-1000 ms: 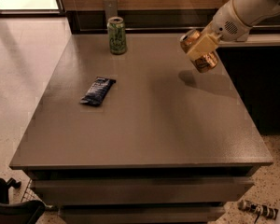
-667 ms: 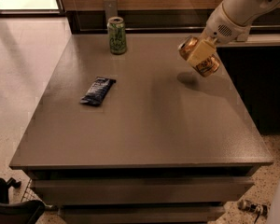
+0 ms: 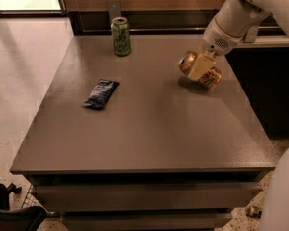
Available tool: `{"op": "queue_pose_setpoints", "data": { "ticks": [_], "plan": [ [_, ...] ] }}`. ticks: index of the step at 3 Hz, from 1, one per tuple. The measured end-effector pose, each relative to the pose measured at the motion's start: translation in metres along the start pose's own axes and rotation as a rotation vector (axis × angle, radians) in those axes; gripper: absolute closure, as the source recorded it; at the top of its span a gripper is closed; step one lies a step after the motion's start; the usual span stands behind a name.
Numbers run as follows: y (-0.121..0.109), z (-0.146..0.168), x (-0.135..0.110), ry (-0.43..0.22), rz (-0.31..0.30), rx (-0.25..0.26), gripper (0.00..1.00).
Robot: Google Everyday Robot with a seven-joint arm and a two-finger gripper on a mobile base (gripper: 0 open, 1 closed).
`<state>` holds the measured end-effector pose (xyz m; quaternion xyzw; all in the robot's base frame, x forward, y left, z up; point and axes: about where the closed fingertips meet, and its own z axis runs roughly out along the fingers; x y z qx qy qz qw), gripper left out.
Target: Knock orange can over
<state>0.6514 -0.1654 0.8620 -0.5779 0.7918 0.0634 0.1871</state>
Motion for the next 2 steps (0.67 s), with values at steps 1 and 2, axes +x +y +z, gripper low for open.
{"op": "queue_pose_setpoints", "data": {
  "ticks": [1, 2],
  "plan": [
    [0.0068, 0.0240, -0.0006, 0.004, -0.019, -0.049, 0.97],
    [0.0067, 0.0254, -0.0010, 0.005, -0.019, -0.050, 0.75]
  ]
}}
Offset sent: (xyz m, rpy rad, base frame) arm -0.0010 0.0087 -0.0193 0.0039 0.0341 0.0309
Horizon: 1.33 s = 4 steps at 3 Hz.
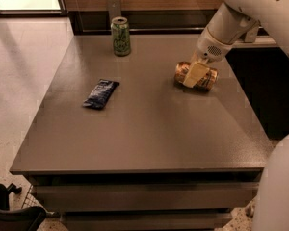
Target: Knock orange can over
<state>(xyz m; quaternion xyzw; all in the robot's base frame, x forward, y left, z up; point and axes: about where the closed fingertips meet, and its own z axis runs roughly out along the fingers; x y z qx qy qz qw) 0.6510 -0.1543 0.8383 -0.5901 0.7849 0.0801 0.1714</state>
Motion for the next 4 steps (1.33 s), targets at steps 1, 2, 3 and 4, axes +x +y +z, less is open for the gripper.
{"op": "queue_pose_setpoints", "data": {
  "ticks": [1, 2, 3, 4],
  "plan": [
    [0.0001, 0.0027, -0.0004, 0.000, -0.001, -0.003, 0.53],
    [0.0002, 0.0068, -0.0010, 0.001, -0.001, -0.008, 0.20],
    [0.0003, 0.0089, -0.0012, 0.002, -0.002, -0.011, 0.01],
    [0.0003, 0.0096, -0.0013, 0.002, -0.002, -0.012, 0.00]
  ]
}}
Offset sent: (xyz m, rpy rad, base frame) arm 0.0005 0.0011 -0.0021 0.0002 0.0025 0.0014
